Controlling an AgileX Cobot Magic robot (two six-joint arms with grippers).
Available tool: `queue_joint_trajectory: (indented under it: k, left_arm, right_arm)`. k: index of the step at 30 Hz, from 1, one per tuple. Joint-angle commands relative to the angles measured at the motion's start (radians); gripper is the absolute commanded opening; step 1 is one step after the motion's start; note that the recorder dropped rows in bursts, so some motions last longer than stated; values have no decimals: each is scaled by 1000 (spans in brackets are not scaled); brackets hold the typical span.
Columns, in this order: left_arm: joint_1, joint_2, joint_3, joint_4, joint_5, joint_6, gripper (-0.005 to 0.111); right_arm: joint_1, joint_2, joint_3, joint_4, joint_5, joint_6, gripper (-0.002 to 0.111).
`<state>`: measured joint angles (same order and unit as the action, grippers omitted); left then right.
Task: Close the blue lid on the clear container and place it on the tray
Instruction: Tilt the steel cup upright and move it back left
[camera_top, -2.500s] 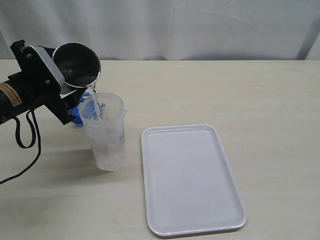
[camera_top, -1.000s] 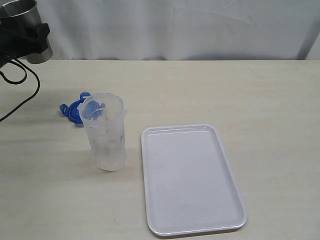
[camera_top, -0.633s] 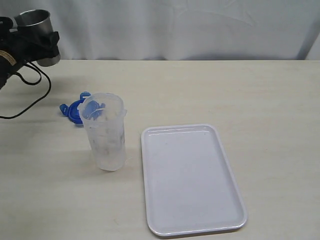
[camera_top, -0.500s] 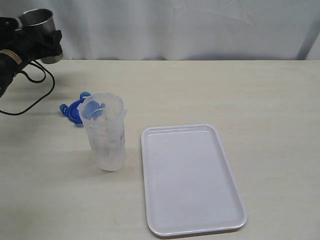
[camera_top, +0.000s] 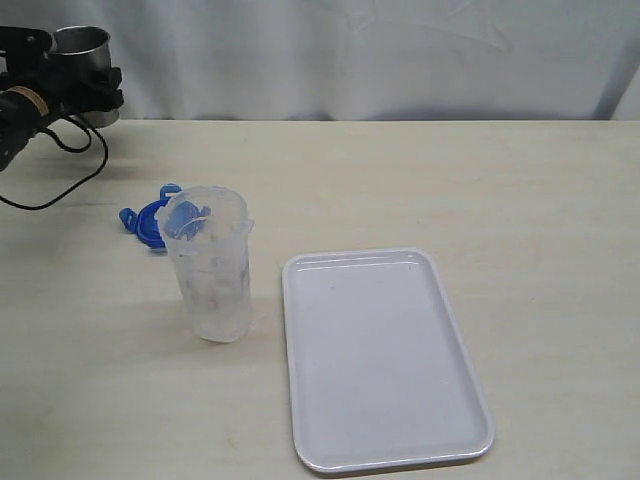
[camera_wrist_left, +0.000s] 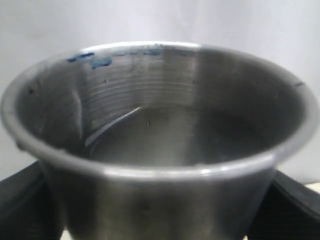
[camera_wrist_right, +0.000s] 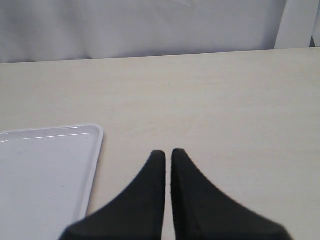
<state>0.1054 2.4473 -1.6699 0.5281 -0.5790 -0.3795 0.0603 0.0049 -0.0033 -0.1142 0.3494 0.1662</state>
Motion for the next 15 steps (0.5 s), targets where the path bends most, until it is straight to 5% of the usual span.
queue_joint_trajectory:
  k: [1, 6, 15]
  left_arm:
    - [67, -13, -18, 77, -47, -58, 0]
    - [156, -11, -18, 515, -276, -311, 0]
    - [183, 71, -18, 594, -366, -351, 0]
  right_arm:
    - [0, -5, 3, 2, -4, 2, 4]
    - [0, -5, 3, 2, -4, 2, 4]
    - [0, -5, 3, 2, -4, 2, 4]
